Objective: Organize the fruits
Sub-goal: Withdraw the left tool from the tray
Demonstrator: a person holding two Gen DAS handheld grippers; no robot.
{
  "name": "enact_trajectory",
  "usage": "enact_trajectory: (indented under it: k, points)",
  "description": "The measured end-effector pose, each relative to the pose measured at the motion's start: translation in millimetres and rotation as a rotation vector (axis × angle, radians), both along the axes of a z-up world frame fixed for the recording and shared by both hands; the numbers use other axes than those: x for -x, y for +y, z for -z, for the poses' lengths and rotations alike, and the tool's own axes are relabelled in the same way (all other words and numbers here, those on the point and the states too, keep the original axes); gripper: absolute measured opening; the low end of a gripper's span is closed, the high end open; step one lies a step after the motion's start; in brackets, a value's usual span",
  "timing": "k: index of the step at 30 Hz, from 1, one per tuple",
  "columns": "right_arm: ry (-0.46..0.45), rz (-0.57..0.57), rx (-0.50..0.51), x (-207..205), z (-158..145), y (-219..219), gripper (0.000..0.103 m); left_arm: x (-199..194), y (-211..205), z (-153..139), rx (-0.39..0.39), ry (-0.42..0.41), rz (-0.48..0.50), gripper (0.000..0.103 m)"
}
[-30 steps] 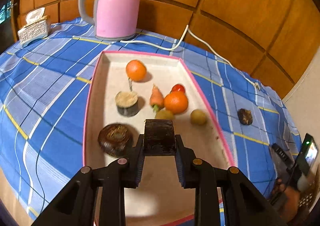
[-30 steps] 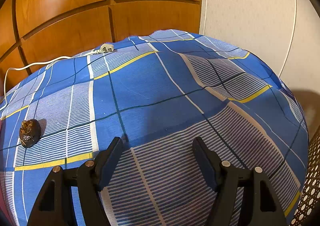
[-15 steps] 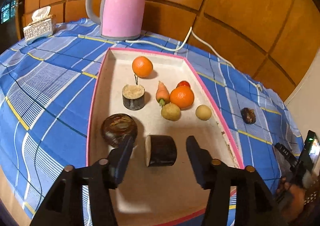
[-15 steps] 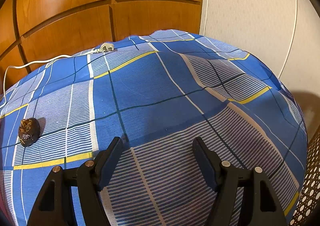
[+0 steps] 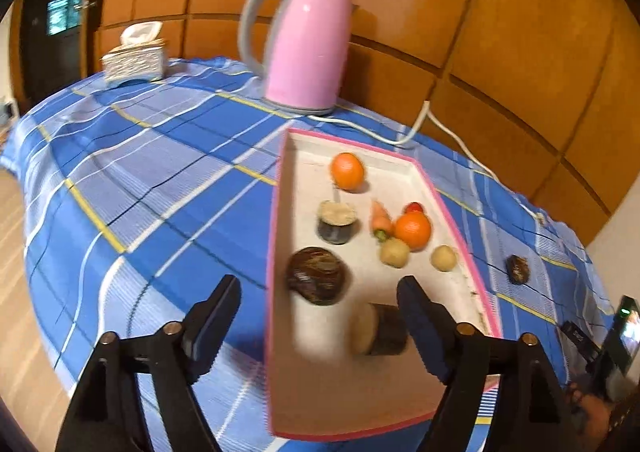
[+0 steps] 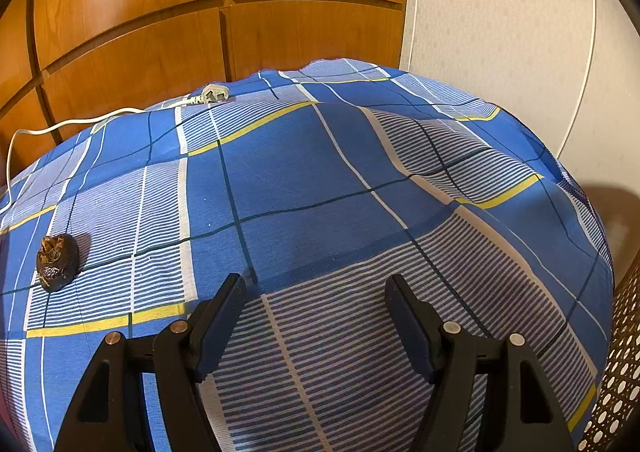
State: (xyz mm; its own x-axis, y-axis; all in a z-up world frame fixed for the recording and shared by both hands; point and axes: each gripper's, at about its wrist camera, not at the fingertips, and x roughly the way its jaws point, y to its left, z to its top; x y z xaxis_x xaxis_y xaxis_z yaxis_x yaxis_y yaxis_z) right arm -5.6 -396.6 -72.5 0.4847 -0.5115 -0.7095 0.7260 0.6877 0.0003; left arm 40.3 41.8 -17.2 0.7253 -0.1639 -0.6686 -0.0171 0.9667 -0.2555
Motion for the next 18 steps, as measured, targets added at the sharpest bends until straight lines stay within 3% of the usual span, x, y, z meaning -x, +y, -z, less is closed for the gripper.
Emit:
enact_trajectory:
  k: [13, 18]
  points:
    - [0.033, -0.014, 0.0, -4, -2, 0, 0.073, 4, 16, 16, -0.025, 0.042, -0.075, 0.094]
    - [0.035, -0.119, -0.06, -15, -7, 8, 0.073, 3, 16, 19, -0.028, 0.053, -0.076, 0.094]
